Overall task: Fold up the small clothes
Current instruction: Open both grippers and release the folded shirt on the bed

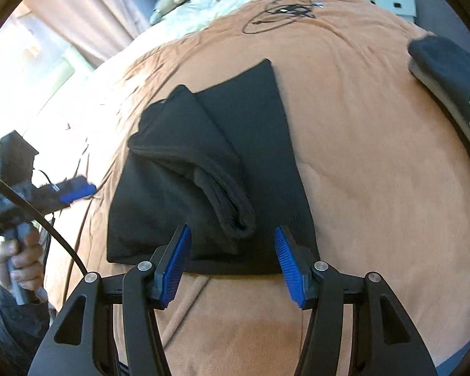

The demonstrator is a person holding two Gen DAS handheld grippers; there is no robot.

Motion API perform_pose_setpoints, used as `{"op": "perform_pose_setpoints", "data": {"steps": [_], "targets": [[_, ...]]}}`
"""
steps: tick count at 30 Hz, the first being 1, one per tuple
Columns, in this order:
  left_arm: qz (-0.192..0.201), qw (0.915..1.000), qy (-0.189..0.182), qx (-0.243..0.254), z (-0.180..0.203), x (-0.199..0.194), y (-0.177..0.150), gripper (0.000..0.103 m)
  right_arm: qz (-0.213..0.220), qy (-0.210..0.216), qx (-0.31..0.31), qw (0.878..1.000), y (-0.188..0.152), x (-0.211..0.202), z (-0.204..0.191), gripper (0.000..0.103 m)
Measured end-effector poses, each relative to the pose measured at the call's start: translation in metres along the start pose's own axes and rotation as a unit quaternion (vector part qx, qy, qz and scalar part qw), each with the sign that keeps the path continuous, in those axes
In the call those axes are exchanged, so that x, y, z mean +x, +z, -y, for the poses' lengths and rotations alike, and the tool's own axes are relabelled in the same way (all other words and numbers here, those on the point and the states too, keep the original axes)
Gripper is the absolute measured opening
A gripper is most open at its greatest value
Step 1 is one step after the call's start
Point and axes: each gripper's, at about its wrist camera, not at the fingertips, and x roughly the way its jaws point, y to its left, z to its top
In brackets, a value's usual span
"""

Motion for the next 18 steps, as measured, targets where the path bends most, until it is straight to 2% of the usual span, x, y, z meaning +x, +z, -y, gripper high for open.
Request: {"op": "perform_pose_setpoints", "data": {"steps": [3, 5, 10, 12, 16, 18], "targets": [[-0.01, 0.9992, 0.027, -0.026, -0.027, 0.0, -0.014, 0.05, -0.002, -0.013, -0.021, 1.0, 0.014, 0.003, -0.004, 0.053], [-0.022, 0.9981, 0.04, -0.042, -0.041, 0.004, -0.025, 0.05, -0.015, -0.029, -0.038, 0.999, 0.023, 0.01, -0.007, 0.044], [-0.047, 0.9962, 0.046, -0.057, -0.05, 0.018, -0.043, 0.05, -0.043, -0.055, -0.055, 0.996, 0.034, 0.026, -0.008, 0.01], [-0.057, 0.9953, 0.05, -0.06, -0.051, 0.025, -0.047, 0.05, -0.037, -0.046, -0.047, 0.997, 0.037, 0.025, -0.006, 0.006], [-0.066, 0.9952, 0.055, -0.048, -0.046, 0.034, -0.053, 0.05, -0.024, -0.017, -0.013, 0.999, 0.036, 0.022, 0.003, 0.004], [-0.07, 0.995, 0.054, -0.047, -0.044, 0.036, -0.053, 0.042, -0.021, -0.007, 0.009, 1.0, 0.035, 0.023, 0.011, 0.004]]}}
